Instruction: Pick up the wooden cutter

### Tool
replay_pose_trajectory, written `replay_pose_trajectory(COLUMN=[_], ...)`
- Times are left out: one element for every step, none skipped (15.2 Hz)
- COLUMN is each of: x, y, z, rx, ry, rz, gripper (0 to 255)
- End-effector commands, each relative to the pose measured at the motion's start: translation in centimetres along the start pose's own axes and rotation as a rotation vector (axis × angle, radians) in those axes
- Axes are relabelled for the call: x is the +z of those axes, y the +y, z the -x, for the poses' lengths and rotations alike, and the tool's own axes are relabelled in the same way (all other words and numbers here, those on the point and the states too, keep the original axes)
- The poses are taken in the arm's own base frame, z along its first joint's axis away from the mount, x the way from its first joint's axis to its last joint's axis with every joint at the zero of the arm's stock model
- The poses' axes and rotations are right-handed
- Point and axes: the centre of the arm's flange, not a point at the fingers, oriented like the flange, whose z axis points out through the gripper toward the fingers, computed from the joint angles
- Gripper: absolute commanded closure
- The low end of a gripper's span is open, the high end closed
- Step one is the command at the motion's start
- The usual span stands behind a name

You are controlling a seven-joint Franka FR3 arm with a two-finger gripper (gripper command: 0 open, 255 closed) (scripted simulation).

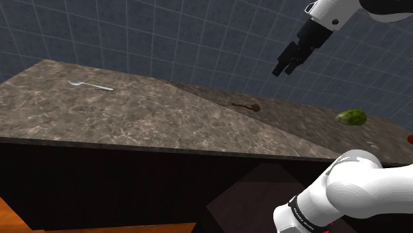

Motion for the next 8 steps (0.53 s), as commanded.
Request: replay_pose_trajectory(x=[0.0, 0.9, 1.7, 2.6, 3.4, 4.3, 5.2, 6.0], y=[0.0, 1.0, 2.0, 2.9, 3.9, 4.9, 5.8, 6.8], z=[0.0, -0.3, -0.7, -1.0, -1.3, -1.7, -2.0, -2.4], rx=[0.0, -0.007, -0.015, -0.022, -0.029, -0.036, -0.044, -0.051], ry=[0.0, -0.002, -0.005, -0.007, -0.01, -0.012, -0.014, -0.017], rz=[0.0, -0.001, -0.002, -0.004, -0.005, -0.006, -0.007, -0.009], gripper=[0, 0, 0, 0, 0, 0, 0, 0])
